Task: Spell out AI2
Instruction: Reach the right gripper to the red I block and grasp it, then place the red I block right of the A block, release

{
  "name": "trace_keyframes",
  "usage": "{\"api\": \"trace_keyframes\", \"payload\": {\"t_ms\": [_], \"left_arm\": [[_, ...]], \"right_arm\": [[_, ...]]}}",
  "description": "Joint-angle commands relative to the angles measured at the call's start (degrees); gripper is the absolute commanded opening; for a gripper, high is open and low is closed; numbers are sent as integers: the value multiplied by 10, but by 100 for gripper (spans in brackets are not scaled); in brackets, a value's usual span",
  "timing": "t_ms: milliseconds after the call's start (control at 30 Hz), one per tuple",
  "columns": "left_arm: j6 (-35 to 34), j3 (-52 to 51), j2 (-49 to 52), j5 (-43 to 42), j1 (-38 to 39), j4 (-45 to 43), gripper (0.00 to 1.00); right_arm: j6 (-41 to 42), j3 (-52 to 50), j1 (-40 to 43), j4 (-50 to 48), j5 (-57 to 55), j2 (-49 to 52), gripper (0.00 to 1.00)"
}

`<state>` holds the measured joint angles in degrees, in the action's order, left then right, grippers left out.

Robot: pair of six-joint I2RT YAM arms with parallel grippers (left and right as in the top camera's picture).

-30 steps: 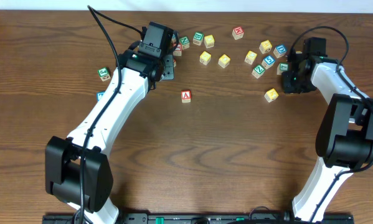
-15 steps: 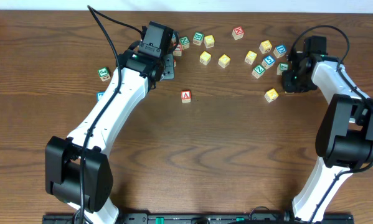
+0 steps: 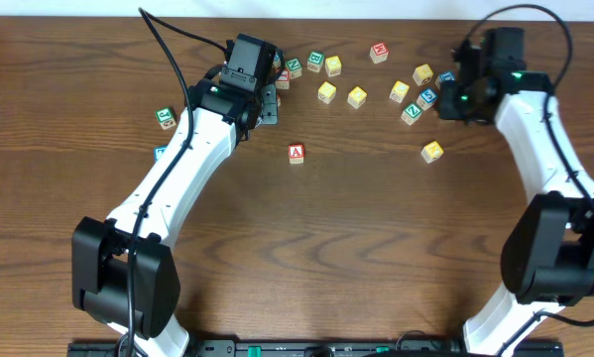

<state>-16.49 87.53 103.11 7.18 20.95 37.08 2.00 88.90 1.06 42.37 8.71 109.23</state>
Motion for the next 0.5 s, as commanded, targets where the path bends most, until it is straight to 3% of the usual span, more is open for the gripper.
{"api": "trace_keyframes", "payload": {"t_ms": [0,233,467], "left_arm": [[-3,11,6,-5,-1,2,50],[-3,11,-4,-5,-27,8,49],[-3,11,-47,-5,-56,21,50]], "right_arm": [[36,4,-48,3,24,-2,13],[69,3,-146,-16,15,-2,16],[141,3,-238,-35,-123,6,19]]}}
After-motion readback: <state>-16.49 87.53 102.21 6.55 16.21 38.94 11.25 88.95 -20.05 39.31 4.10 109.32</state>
